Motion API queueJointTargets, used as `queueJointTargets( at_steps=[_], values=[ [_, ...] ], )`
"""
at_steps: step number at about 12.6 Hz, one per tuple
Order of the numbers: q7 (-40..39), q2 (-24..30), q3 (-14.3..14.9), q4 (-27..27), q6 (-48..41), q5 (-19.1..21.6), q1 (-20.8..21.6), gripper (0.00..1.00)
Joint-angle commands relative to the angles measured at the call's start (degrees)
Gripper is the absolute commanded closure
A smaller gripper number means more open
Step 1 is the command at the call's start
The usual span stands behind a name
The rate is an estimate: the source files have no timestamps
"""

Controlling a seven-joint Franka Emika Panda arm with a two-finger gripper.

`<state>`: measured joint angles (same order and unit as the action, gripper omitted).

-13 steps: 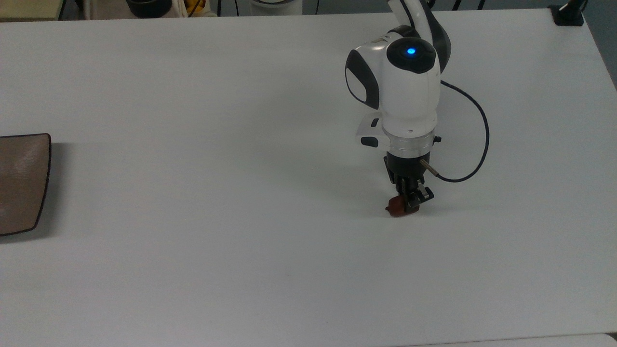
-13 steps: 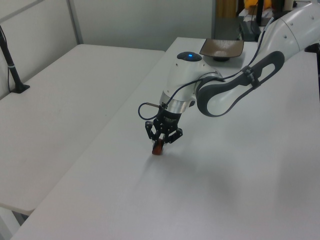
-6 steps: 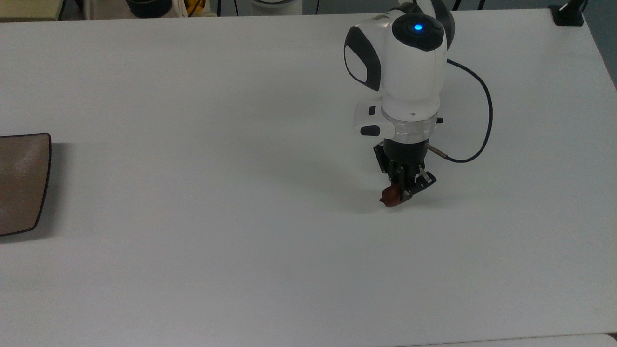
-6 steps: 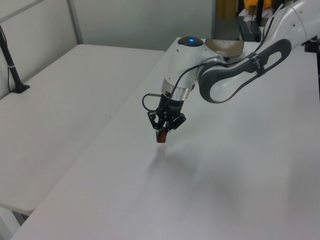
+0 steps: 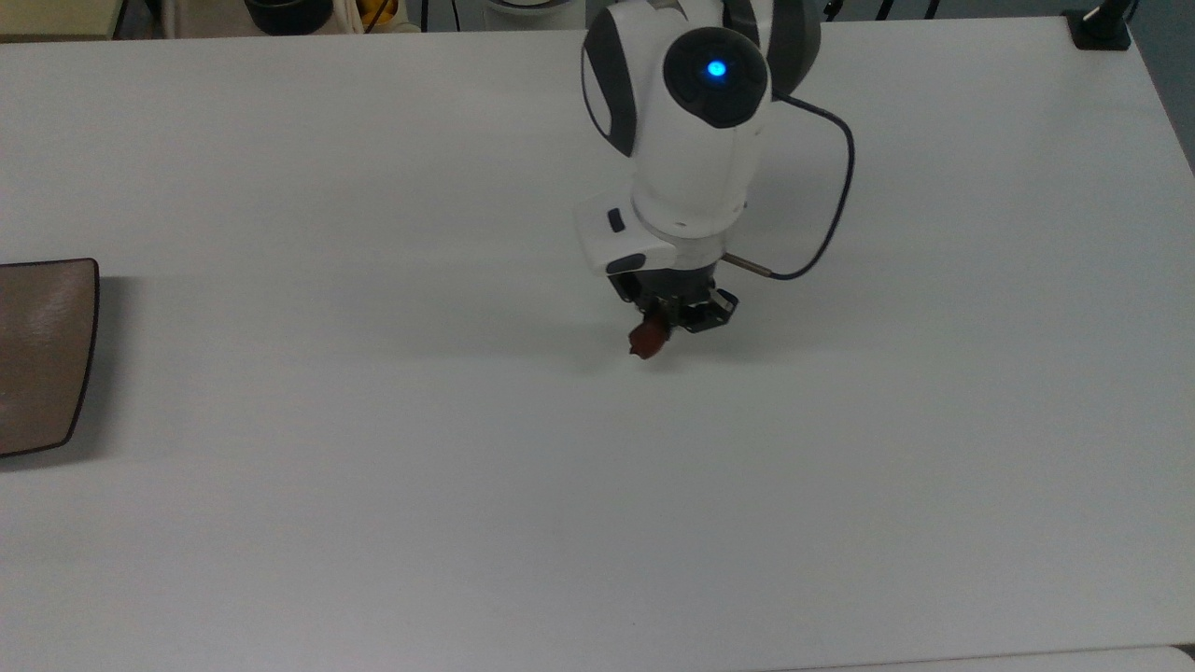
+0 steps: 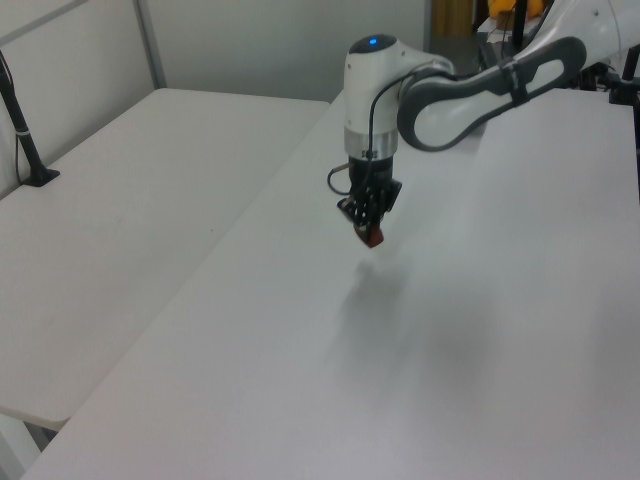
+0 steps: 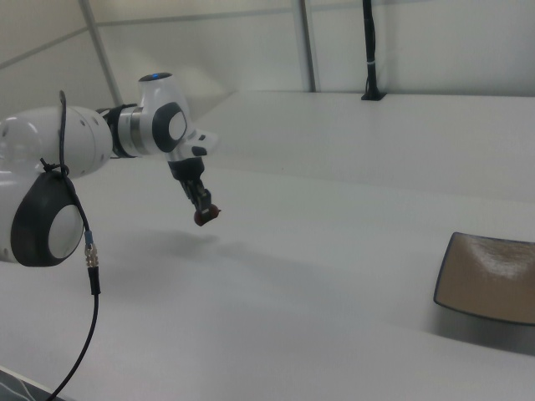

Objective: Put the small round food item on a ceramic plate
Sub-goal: 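Carry the food item over the dark ceramic plate and lower it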

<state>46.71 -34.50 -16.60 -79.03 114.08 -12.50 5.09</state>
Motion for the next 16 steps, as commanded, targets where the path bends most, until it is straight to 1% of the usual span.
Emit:
queueJointTargets(
  at_steps=[1,2,4,5,7,8,9,10,11,13,14,15,16],
  values=[
    [-20.98,6.63,4.28,-2.71,-5.52,-0.23,-4.55,0.79],
    [-27.58,7.25,6.73,-2.53,-6.14,-1.55,-5.44,0.79],
    [-36.21,7.17,11.74,-1.39,-5.36,-1.91,-7.55,0.8],
    [-40.95,7.26,14.99,-0.78,-4.57,-1.91,-7.99,0.8],
    [-45.2,7.26,19.3,0.19,-2.38,-1.82,-8.08,0.8],
    [-47.4,7.17,22.11,0.19,1.29,-1.74,-8.52,0.8],
    [-48.55,7.0,23.79,0.02,4.72,-1.39,-9.13,0.8],
    [-49.08,6.12,25.37,0.11,9.89,-1.04,-10.88,0.8],
    [-48.74,4.2,25.04,0.28,15.68,-0.08,-14.98,0.8],
    [-48.47,1.03,24.95,0.55,26.77,3.78,-19.31,0.81],
    [-48.21,-0.64,24.86,0.72,30.82,7.45,-21.07,0.81],
    [-46.9,-1.96,24.78,0.64,35.64,12.71,-22.22,0.81],
    [-45.15,-3.01,24.77,0.63,39.34,17.12,-22.84,0.81]
  ],
)
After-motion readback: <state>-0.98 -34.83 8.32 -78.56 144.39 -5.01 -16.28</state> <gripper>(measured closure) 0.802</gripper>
